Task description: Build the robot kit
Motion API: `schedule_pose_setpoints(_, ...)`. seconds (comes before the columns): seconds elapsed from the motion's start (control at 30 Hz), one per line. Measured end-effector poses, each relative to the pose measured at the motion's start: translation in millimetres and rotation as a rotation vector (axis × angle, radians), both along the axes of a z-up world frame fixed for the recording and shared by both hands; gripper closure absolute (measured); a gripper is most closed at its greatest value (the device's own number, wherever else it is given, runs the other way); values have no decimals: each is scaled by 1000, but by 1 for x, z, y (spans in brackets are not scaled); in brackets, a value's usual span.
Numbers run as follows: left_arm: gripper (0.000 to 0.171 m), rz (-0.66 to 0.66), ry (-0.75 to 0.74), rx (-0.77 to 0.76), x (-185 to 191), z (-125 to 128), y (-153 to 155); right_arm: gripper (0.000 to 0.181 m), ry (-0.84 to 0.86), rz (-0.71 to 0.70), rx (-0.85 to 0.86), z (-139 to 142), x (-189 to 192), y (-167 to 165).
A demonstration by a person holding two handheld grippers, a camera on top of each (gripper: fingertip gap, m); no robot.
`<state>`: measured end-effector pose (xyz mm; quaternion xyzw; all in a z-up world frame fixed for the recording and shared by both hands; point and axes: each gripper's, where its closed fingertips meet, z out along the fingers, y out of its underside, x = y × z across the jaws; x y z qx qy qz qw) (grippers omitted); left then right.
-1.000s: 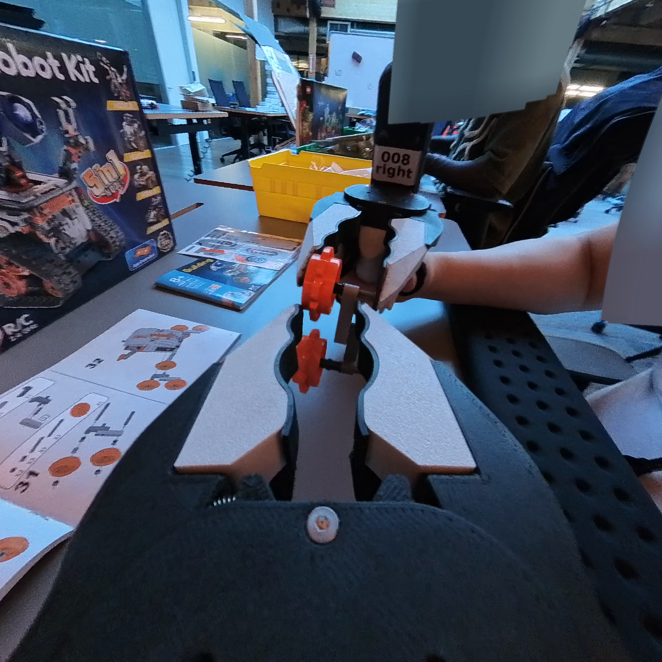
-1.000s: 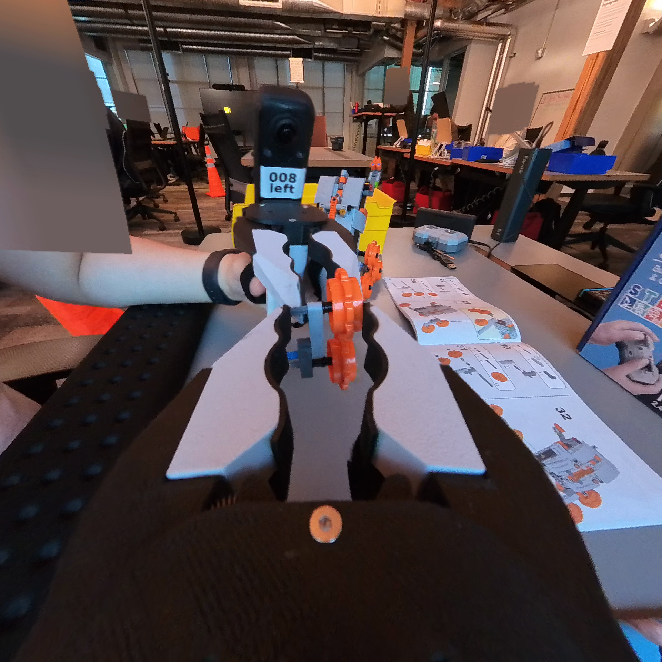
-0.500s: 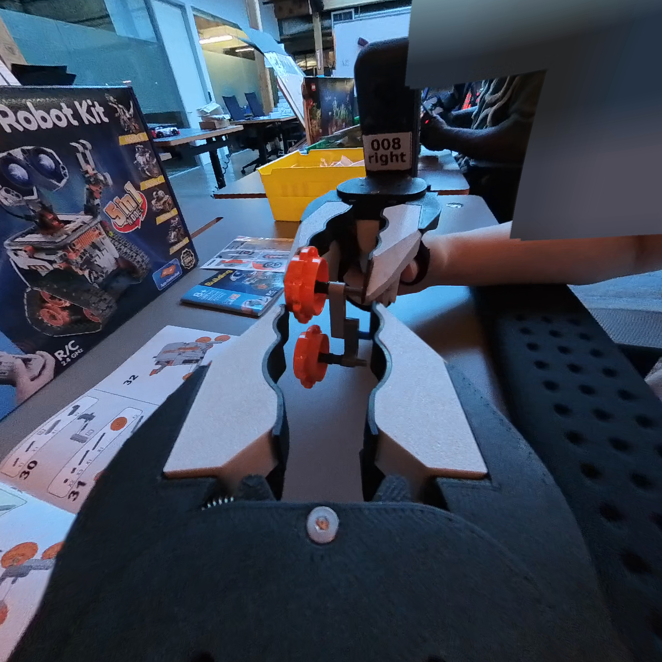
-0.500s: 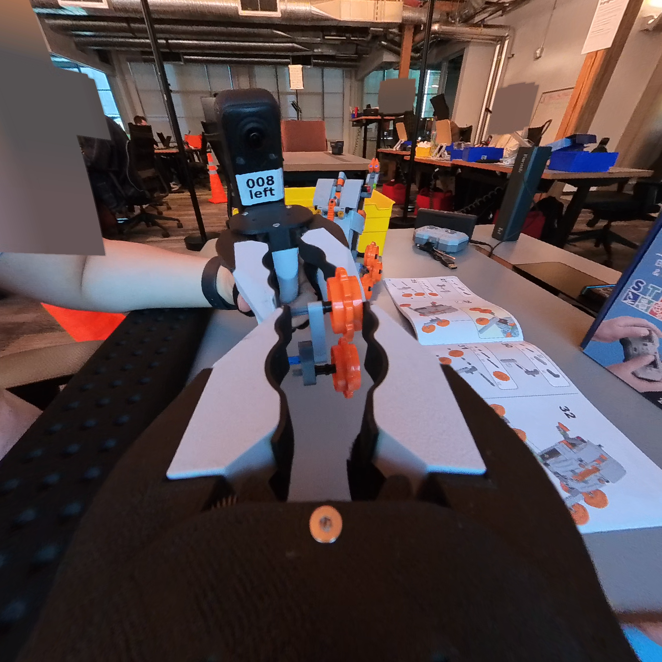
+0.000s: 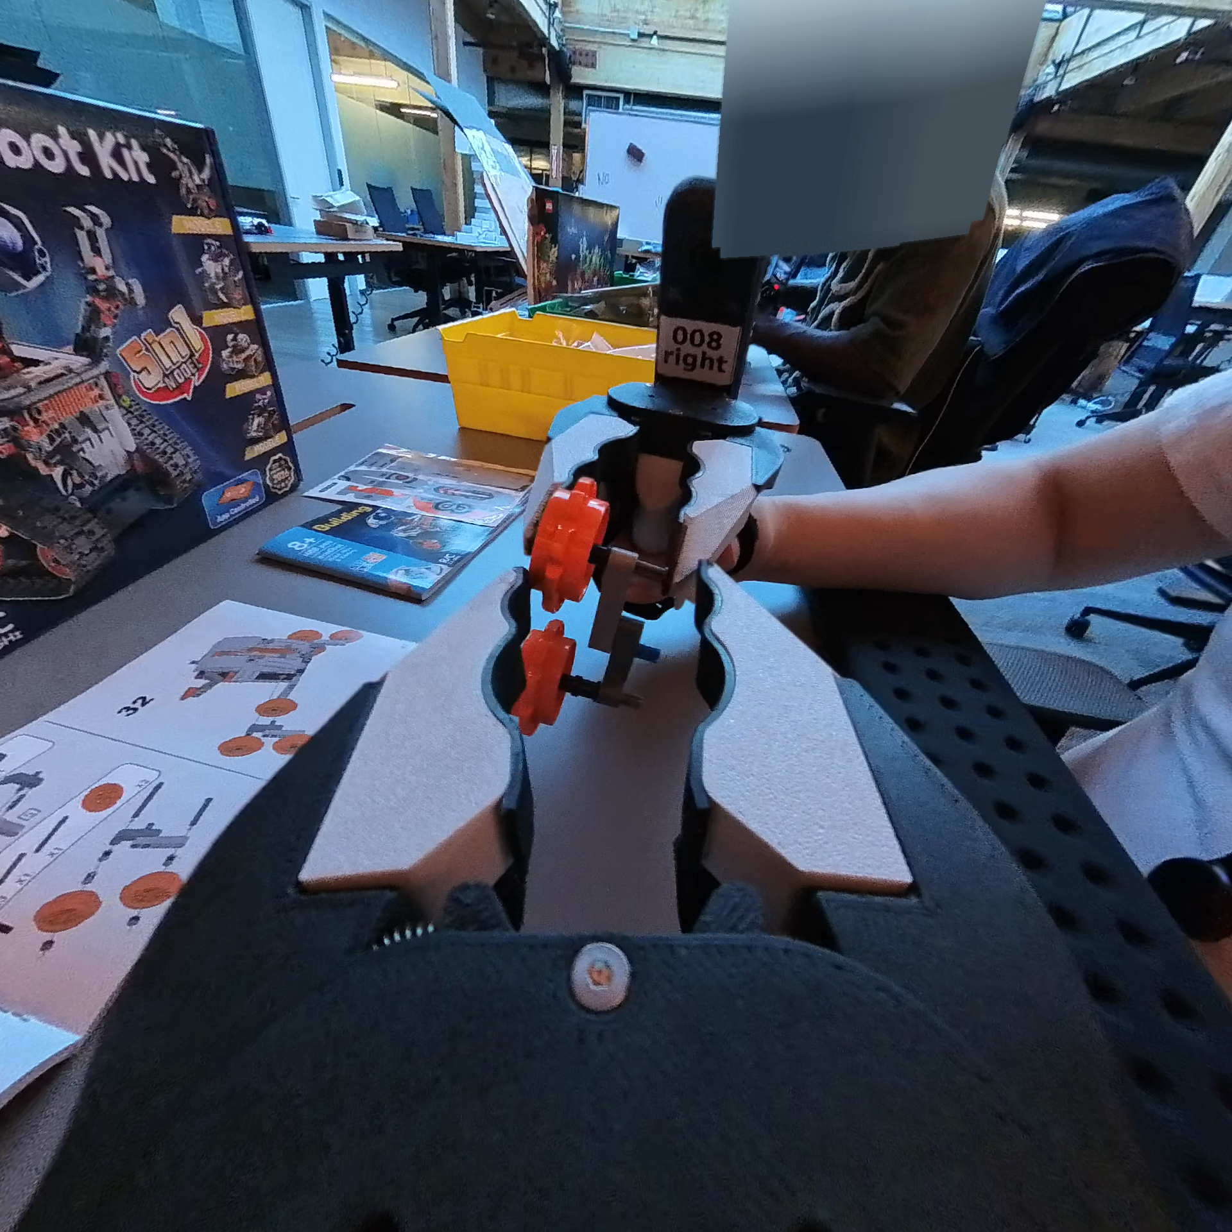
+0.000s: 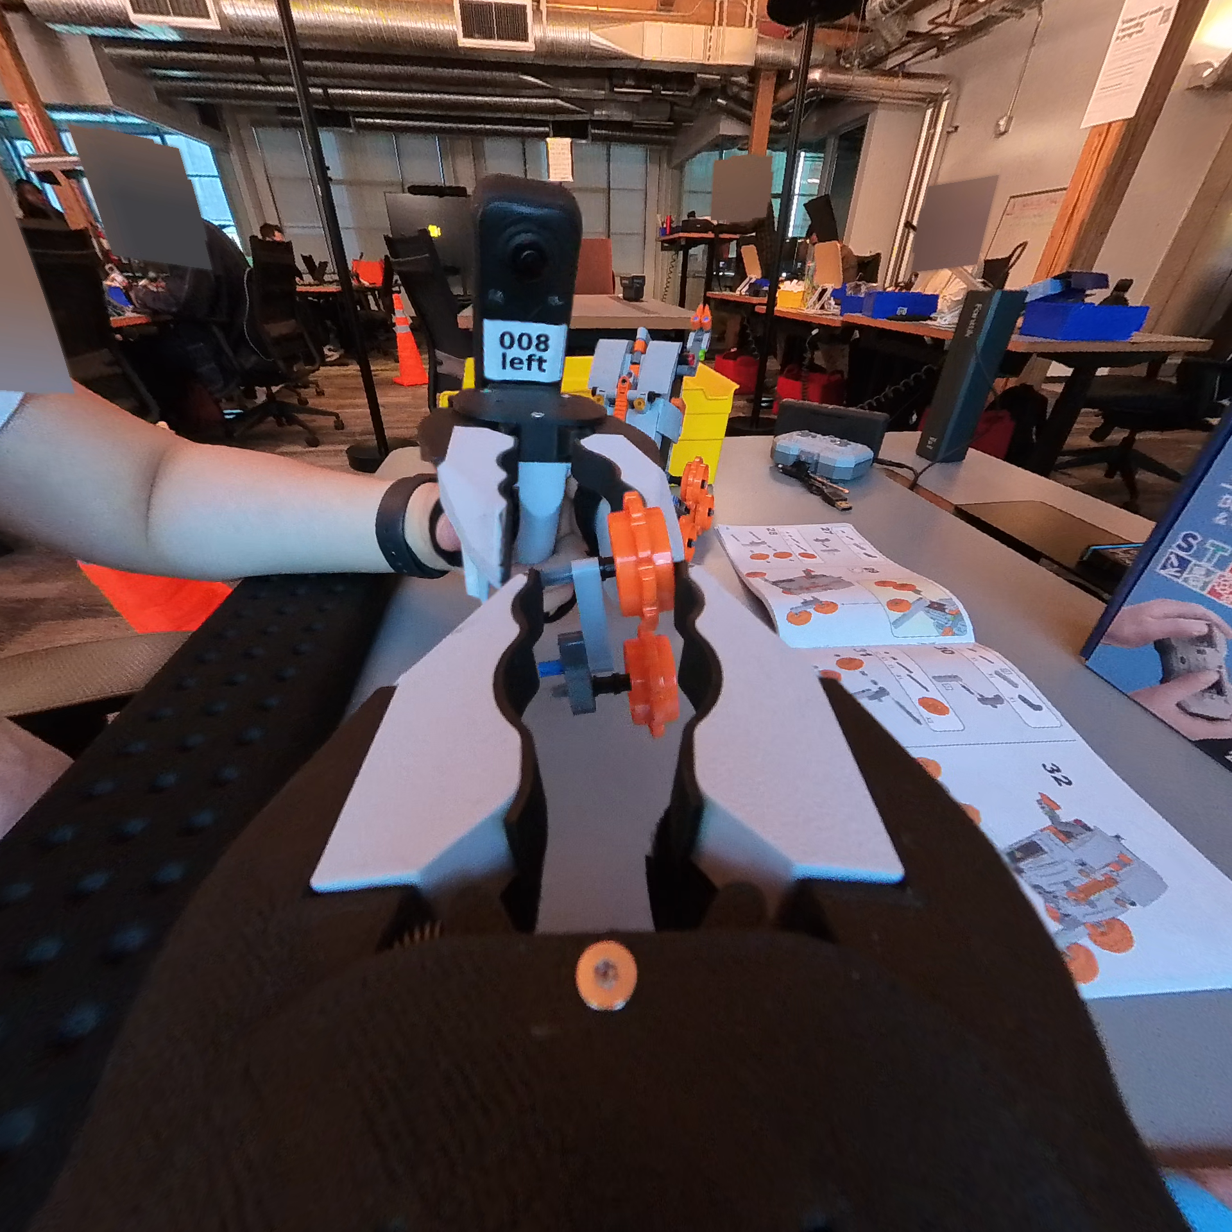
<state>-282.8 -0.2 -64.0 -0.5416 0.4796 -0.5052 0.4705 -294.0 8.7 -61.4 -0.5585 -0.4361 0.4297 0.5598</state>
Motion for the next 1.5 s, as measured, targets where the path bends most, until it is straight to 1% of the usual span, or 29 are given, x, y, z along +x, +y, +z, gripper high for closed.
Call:
schedule_pose_setpoints(0.1,124,15,5,56,-1,-1,0,142,2,-12,-10,-2,-1,0)
schedule_pose_setpoints(0.33,124,19,24,102,-1,0,-4,143,1,-24,0,-1,-2,-4)
schedule_pose_setpoints(0.4,122,43,59,156,-1,-3,-4,143,-15,-32,7,-4,-2,-4)
schedule_pose_setpoints(0.47,121,68,64,196,1,-3,-6,142,-12,-26,10,-4,-1,-5)
schedule_pose_setpoints(0.63,118,87,39,133,3,-2,-4,143,22,-51,-15,-1,1,-2)
schedule_pose_setpoints(0.7,119,74,21,79,3,-1,-3,142,42,-47,-33,1,1,-1)
schedule_pose_setpoints(0.83,130,-19,-50,-77,0,5,-6,143,109,47,-130,5,3,-7)
schedule_pose_setpoints(0.9,134,-50,-67,-127,-2,4,-7,143,133,100,-187,4,4,-10)
schedule_pose_setpoints(0.93,148,-40,-68,-129,-2,3,-5,143,141,136,-197,5,3,-14)
schedule_pose_setpoints(0.97,155,-34,-72,-122,-3,3,-3,143,138,150,-202,4,2,-16)
schedule_pose_setpoints(1.0,158,-25,-71,-119,-4,3,-2,143,131,146,-196,4,1,-16)
schedule_pose_setpoints(1.1,159,2,-62,-83,-4,3,1,143,121,131,-182,2,1,-15)
schedule_pose_setpoints(1.2,159,60,-45,-37,-4,3,5,142,124,101,-183,2,1,-10)
schedule_pose_setpoints(1.37,159,111,-36,-22,-3,3,10,137,108,65,-160,2,1,-8)
schedule_pose_setpoints(1.5,159,123,-17,-1,-2,-1,11,140,104,45,-188,-1,2,-3)
